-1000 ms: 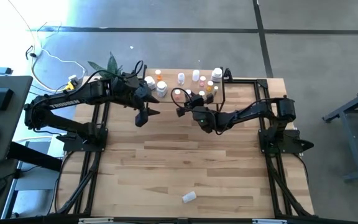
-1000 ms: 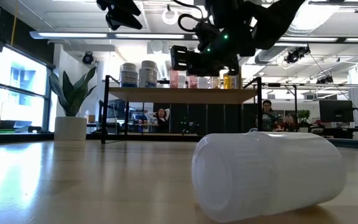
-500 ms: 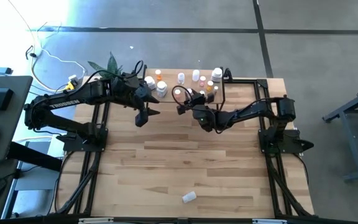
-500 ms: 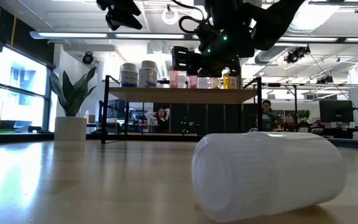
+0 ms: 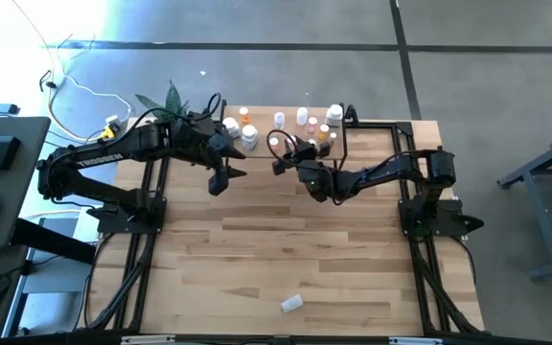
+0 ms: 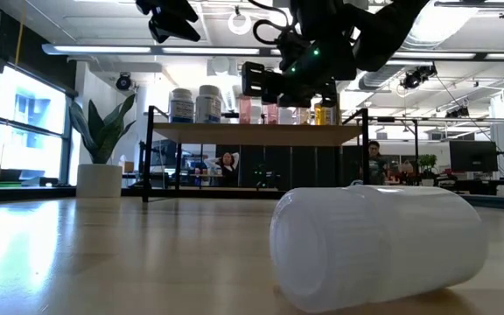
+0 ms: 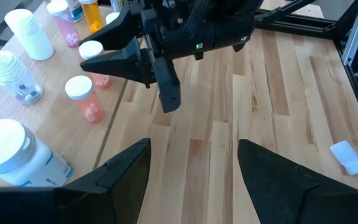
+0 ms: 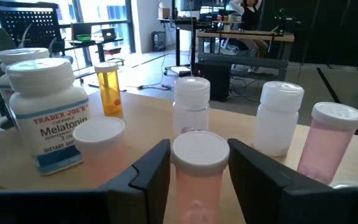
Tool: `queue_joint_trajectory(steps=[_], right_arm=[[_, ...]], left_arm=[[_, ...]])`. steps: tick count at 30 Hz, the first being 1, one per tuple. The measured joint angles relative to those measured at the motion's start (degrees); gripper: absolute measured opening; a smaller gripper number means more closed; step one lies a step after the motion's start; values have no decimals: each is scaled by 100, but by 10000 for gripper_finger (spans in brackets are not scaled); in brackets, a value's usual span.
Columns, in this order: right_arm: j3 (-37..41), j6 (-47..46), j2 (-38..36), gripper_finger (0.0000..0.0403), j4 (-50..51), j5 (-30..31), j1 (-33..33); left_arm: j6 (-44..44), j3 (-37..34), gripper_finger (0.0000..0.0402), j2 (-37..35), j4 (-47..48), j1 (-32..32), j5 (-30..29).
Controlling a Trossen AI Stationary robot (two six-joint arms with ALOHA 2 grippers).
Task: Pick and place medicine bottles onto shelf by color
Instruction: Put the pink pill bottle on the shelf, then put the white pill bottle on the shelf
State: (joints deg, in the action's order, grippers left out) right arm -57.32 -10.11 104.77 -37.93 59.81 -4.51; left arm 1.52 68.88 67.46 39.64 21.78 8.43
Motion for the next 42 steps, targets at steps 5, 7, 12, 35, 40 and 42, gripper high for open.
queue_joint_trajectory(steps=[5, 7, 12, 35, 40, 42], right_arm=[[0, 19, -2, 150, -88, 15, 0], [0, 127, -4, 150, -145, 16, 0], [0, 462, -9, 150, -456, 15, 0], [-739, 2088, -28, 149, -811, 177, 386], [-1024, 2262, -28, 149, -764, 424, 805], [-1125, 2262, -28, 149, -697, 458, 993]], left_arm=[[-87, 0, 232, 0, 0, -2, 1], [-87, 0, 232, 0, 7, -2, 0], [-87, -2, 232, 0, 55, -2, 0], [-291, -4, 232, -97, 400, -15, -2], [-432, -4, 232, -303, 746, -108, -63], [-469, -4, 232, -413, 900, -174, -212]])
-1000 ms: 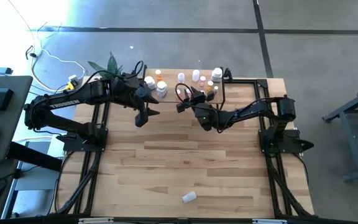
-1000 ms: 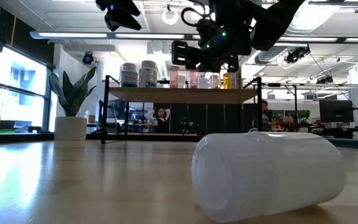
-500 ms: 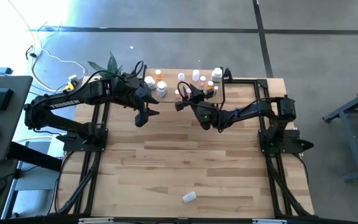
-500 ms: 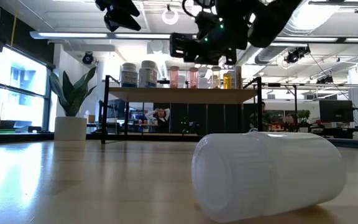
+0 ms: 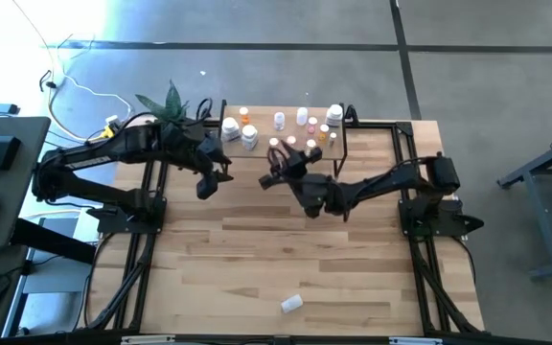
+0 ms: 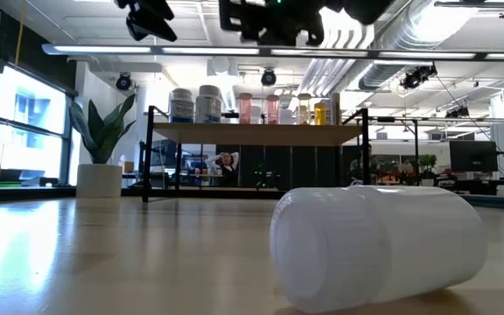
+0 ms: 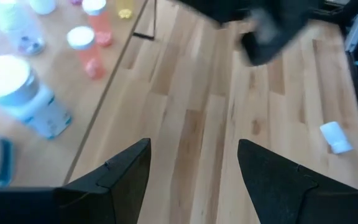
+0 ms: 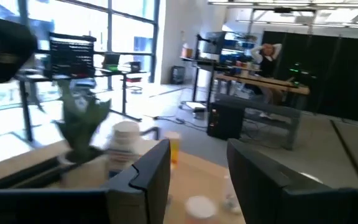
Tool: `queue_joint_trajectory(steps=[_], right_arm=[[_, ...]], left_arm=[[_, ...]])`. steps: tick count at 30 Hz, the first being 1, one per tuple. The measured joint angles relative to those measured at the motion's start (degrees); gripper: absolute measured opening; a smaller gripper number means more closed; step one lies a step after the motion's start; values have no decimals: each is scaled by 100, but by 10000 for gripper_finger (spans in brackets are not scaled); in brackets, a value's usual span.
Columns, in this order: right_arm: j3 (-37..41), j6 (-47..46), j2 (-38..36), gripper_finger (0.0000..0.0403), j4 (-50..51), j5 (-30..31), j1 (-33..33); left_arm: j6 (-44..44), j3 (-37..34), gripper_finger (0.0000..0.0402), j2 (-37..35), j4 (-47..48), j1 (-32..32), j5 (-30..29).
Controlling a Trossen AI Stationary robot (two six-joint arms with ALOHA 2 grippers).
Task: Pick and place medicine bottles onto shelf by color
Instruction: Put the white pill bottle on the shelf
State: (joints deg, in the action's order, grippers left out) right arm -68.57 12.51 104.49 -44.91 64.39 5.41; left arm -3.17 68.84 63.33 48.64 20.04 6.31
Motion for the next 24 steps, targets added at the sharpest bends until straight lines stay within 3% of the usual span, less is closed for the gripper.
queue_joint_trajectory(steps=[4, 10, 19, 24], right_arm=[[-136, -1, 0, 149, 160, 150, 404], [-574, 143, 0, 149, 282, 415, 841], [-2028, 1729, 0, 149, 1133, 1614, 998], [-2972, 1947, 0, 149, 2097, 1740, 1123]], left_arm=[[-397, -182, 232, -177, 96, -307, -448], [-1406, -814, 232, -427, -386, -1093, -671], [-2747, -1198, 232, -45, -1731, -2580, -1192], [-2975, -1196, 232, 314, -1786, -3293, -1513]])
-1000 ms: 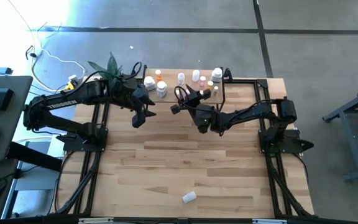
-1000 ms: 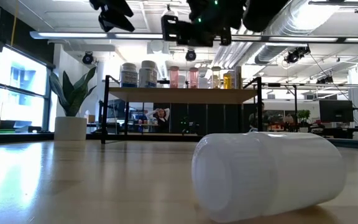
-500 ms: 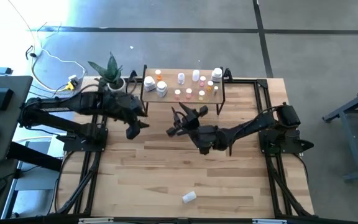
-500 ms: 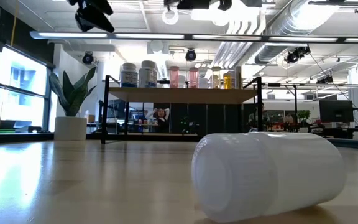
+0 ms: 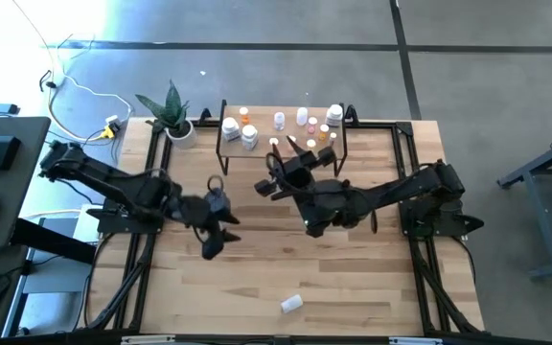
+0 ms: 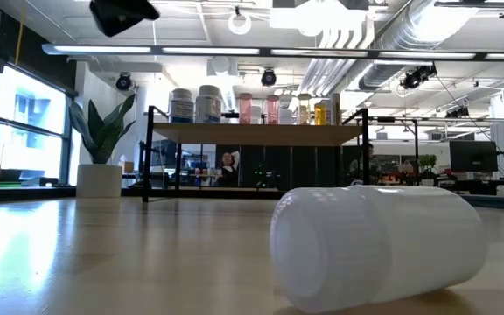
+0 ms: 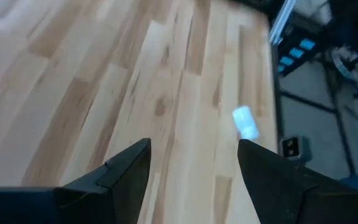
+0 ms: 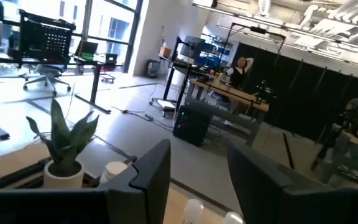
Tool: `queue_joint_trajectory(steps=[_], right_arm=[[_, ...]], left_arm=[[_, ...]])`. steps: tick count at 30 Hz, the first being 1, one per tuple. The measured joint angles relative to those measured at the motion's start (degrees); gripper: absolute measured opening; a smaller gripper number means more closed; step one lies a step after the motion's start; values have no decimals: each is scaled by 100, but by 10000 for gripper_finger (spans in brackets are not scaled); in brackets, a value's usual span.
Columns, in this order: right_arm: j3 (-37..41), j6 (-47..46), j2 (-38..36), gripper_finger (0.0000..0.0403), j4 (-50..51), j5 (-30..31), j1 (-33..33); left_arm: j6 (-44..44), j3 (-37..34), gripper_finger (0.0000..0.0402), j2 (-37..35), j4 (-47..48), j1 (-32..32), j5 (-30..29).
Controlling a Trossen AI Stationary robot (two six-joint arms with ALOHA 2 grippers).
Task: Pick and place medicine bottles onto shelf by color
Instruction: Put the white pill bottle on the shelf
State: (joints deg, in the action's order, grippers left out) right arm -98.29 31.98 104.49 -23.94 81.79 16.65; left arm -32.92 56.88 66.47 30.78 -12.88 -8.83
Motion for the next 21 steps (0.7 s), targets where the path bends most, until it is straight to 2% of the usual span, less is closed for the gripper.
queue_joint_trajectory(steps=[5, 9, 11, 16, 21], right_arm=[[-738, -80, 0, 149, 1392, -144, 128], [-1241, -756, -1, 149, 2943, -607, 257], [-1480, -1518, -2, 149, 4038, -1138, 296], [-2000, -3783, -2, 149, 6715, -3234, 255], [-1983, -4356, -1, 149, 7787, -4739, 247]], left_arm=[[-439, 0, 232, 238, 300, -515, -531], [-917, 0, 232, 318, 766, -727, -788], [-1233, 2, 232, 311, 1024, -773, -860], [-1799, 2, 232, 294, 1552, -841, -860], [-1903, 2, 232, 289, 1674, -867, -856]])
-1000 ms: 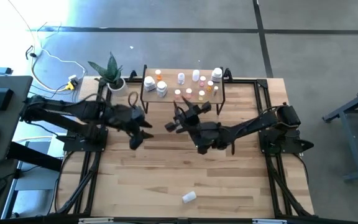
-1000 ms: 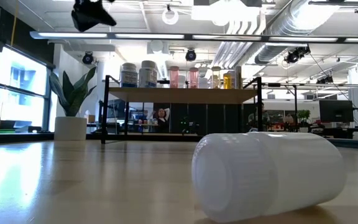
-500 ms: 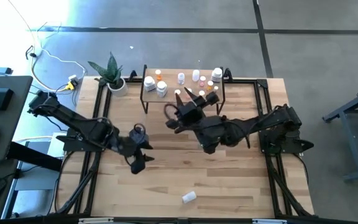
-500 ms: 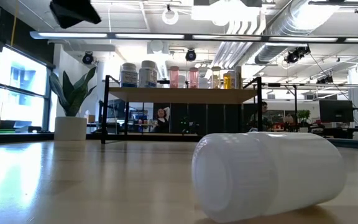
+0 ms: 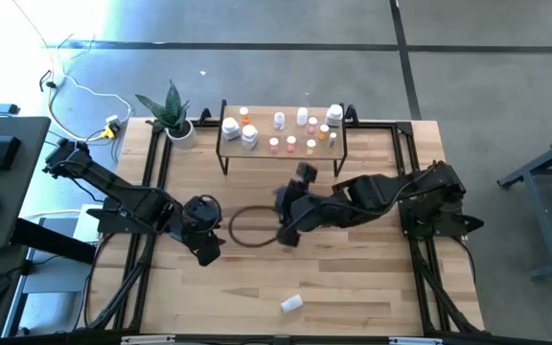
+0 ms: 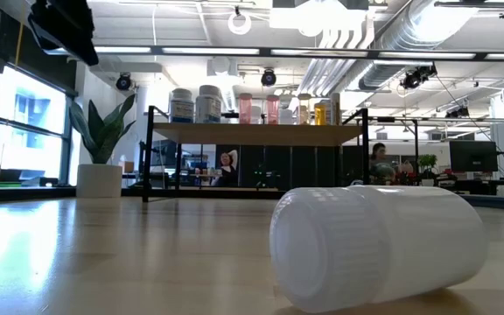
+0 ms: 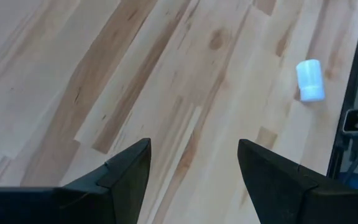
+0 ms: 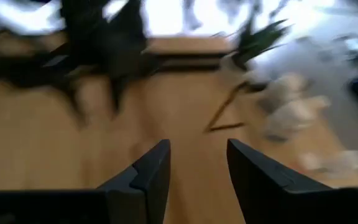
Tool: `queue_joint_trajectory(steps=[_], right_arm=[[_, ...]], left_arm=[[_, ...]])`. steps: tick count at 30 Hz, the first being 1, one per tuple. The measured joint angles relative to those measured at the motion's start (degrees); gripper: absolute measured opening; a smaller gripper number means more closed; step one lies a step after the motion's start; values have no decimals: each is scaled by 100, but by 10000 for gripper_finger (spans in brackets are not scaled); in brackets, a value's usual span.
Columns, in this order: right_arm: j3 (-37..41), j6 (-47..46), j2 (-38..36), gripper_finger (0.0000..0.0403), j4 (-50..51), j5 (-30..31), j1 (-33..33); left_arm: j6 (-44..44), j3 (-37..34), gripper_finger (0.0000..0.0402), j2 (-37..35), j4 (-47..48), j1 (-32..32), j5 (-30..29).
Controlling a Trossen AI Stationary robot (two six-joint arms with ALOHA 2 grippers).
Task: Pick and place medicine bottles onto shelf by color
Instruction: Put the white pill bottle on the shelf
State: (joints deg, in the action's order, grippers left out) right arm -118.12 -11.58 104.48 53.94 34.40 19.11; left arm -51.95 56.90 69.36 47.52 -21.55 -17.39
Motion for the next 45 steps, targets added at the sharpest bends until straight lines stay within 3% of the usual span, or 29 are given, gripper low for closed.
queue_joint_trajectory(steps=[5, 14, 21, 32, 45], right_arm=[[328, 262, 27, 149, 117, -1600, 4], [1070, 642, 45, 158, -57, -2986, -41], [1921, 747, 60, 199, -902, -3527, -42], [3352, 707, 60, 201, -2732, -4517, 227], [4716, 708, 60, 201, -3916, -4552, 759]], left_arm=[[-74, 0, 232, 0, 191, 1, -66], [-506, 0, 232, 0, 1517, 19, -389], [-822, 0, 232, -1, 2066, 21, -439], [-1241, 0, 232, -1, 2083, 21, -428], [-1552, 0, 232, 0, 2016, 21, -428]])
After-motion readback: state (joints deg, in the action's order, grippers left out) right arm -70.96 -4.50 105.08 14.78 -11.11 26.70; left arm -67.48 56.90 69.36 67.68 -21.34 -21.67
